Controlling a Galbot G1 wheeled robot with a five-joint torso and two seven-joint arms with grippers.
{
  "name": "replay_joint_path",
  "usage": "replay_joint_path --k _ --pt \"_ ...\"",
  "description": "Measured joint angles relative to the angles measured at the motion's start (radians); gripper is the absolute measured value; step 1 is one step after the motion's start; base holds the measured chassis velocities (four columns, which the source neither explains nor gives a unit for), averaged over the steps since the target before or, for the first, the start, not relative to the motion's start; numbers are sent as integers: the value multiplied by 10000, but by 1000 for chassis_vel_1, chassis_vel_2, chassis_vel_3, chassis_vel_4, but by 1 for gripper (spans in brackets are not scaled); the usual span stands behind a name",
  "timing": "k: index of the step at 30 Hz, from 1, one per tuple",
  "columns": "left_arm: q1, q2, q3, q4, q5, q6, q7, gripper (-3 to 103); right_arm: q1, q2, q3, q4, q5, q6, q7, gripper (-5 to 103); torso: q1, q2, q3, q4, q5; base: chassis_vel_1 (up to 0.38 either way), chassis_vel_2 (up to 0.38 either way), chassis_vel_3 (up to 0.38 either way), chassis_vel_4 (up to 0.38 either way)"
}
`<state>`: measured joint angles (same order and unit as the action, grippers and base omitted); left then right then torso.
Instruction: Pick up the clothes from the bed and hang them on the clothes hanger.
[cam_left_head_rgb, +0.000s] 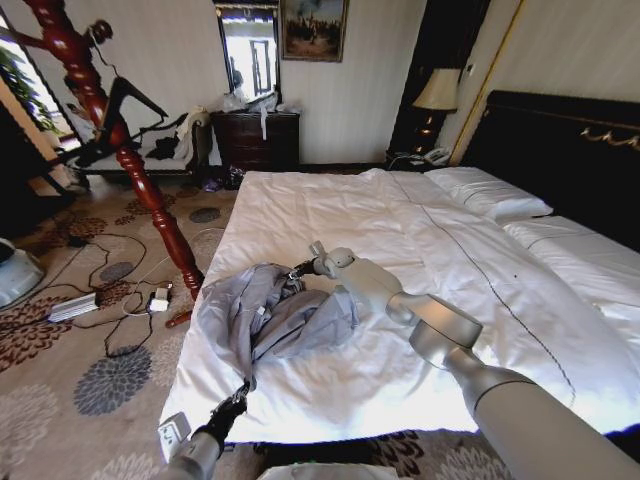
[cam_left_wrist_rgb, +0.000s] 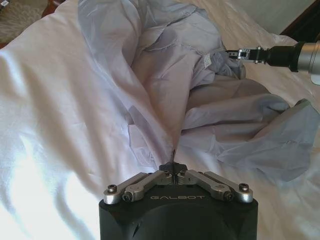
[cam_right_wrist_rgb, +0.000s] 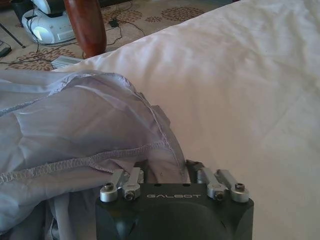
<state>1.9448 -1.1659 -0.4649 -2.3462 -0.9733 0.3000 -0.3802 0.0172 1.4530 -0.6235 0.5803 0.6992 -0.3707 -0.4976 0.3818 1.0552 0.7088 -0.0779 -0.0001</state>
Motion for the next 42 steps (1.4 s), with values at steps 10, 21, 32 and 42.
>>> replay_joint_path --k 10,21,32,42 --pt "18 15 14 0 12 2 -31 0 -89 -86 -30 207 47 70 125 11 0 0 0 1 0 0 0 0 0" --pt "41 57 -53 -152 48 26 -127 0 -266 -372 75 712 253 480 836 0 0 0 1 2 1 0 0 0 0" --pt "-2013 1245 -793 -522 -1189 728 -1113 0 -534 -1499 1070 3027 1073 732 2484 0 0 0 1 0 0 0 0 0 0" --pt "-4416 3600 -1182 -175 -3086 1079 -1901 0 -879 -3070 1976 5035 1520 196 3703 0 2 0 2 1 1 0 0 0 0"
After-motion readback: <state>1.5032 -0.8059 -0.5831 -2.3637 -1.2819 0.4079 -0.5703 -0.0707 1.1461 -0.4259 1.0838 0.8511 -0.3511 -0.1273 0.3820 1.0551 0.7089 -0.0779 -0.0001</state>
